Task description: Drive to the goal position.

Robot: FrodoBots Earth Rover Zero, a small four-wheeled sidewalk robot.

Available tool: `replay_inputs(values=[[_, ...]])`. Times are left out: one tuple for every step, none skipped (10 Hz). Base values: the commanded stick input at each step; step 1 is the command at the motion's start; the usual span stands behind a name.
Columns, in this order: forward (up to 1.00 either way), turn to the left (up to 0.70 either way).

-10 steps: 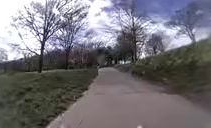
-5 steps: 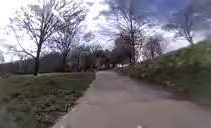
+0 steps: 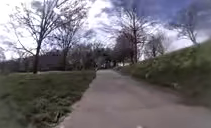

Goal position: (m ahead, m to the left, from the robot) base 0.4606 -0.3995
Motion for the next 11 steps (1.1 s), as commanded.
replay_inputs(values=[[0.85,0.01],[0.85,0.01],[0.85,0.01],[0.85,0.01],[0.85,0.01],[0.85,0.01],[0.85,0.01],[0.85,0.01],[0.85,0.01],[0.85,0.01],[0.85,0.01]])
